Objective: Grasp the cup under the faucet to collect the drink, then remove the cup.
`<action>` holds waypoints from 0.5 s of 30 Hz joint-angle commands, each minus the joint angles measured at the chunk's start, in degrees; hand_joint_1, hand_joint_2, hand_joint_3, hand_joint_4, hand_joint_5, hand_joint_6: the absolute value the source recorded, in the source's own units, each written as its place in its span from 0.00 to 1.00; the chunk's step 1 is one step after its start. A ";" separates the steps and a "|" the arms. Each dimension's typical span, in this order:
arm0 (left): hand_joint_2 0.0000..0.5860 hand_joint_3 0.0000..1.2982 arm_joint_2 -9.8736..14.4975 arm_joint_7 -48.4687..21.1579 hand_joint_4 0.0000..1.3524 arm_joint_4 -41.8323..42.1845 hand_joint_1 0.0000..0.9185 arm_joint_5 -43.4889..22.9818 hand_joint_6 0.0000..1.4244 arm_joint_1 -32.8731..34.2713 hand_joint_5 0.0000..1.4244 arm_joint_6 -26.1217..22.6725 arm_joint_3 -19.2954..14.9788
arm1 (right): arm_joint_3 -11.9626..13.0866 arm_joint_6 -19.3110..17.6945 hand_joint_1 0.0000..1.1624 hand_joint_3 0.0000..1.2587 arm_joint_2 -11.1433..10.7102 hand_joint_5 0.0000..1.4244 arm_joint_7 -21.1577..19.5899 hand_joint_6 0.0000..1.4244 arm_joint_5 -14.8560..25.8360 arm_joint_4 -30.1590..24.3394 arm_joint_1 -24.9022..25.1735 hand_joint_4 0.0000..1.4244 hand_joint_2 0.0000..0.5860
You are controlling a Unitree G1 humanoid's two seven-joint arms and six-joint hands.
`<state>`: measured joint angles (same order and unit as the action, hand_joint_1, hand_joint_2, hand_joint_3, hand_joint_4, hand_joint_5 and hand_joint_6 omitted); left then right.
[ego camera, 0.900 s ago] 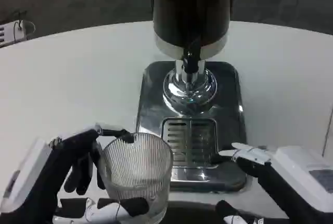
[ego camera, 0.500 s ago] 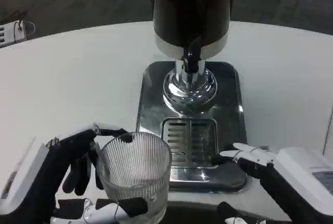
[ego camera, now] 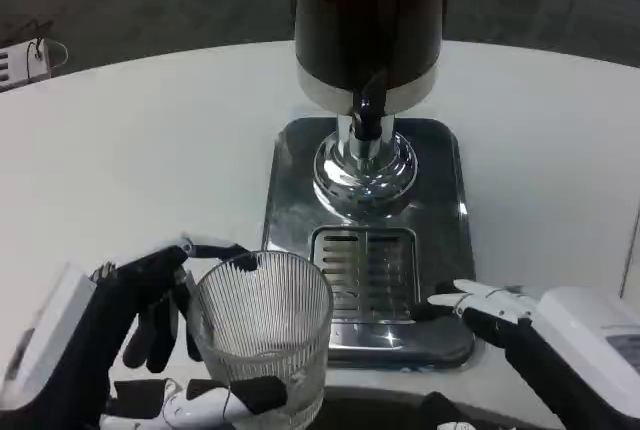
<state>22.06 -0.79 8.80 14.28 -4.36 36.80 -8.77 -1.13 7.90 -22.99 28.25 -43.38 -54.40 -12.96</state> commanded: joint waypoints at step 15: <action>0.00 0.76 -1.00 5.62 0.80 -12.28 0.57 7.82 1.00 13.06 0.91 0.66 0.84 | 2.96 -1.13 0.48 0.22 0.29 0.14 0.14 0.08 1.57 -2.34 -2.91 0.10 0.75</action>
<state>21.07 2.40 -1.83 21.26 6.34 36.57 -8.07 1.26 7.81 -22.66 28.26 -42.36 -55.74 -14.96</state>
